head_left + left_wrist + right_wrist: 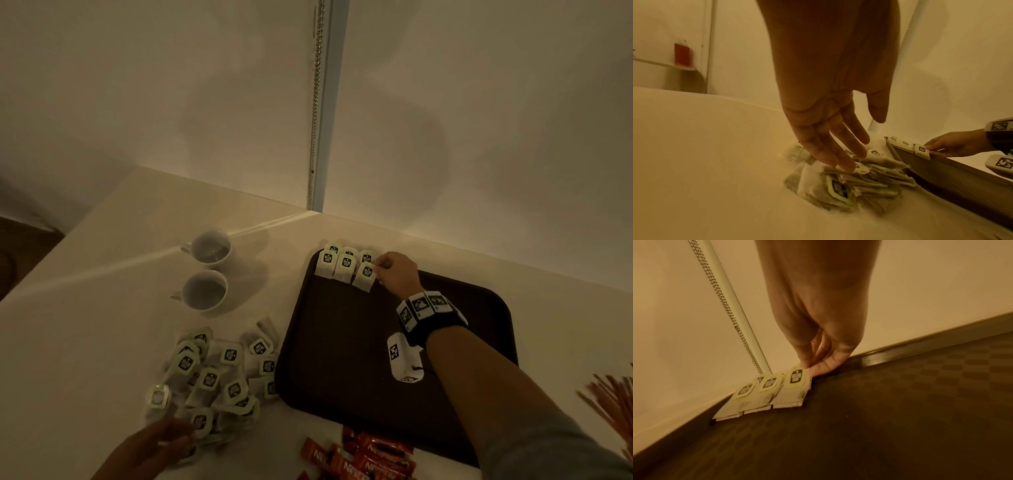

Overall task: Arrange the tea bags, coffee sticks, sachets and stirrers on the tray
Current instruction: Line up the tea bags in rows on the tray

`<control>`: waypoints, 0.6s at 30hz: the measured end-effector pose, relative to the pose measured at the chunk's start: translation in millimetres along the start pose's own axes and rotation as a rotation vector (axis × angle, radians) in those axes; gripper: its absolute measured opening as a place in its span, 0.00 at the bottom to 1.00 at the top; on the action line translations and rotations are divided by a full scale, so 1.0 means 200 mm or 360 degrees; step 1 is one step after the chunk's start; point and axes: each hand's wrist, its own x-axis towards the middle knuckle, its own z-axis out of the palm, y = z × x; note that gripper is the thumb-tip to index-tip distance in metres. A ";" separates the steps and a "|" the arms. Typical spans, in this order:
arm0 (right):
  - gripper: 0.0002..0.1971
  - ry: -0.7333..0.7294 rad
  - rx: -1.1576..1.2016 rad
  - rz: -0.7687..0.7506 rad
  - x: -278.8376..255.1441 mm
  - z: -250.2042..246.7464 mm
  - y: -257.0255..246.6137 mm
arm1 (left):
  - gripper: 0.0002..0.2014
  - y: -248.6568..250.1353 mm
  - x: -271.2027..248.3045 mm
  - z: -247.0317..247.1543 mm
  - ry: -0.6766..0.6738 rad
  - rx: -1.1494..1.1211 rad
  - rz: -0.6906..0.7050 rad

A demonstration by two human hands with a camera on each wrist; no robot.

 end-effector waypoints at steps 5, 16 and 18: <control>0.05 0.0028 -0.0033 -0.0048 0.03 0.04 0.00 | 0.08 -0.08 -0.03 -0.02 0.0026 -0.0014 -0.0066; 0.10 0.0016 -0.0095 -0.0356 -0.12 0.07 -0.19 | 0.07 -0.13 -0.04 -0.01 0.0026 -0.0022 -0.0225; 0.10 -0.0390 -0.0194 -0.0645 -0.26 0.15 -0.31 | 0.08 -0.14 -0.06 0.00 0.0047 -0.0058 -0.0192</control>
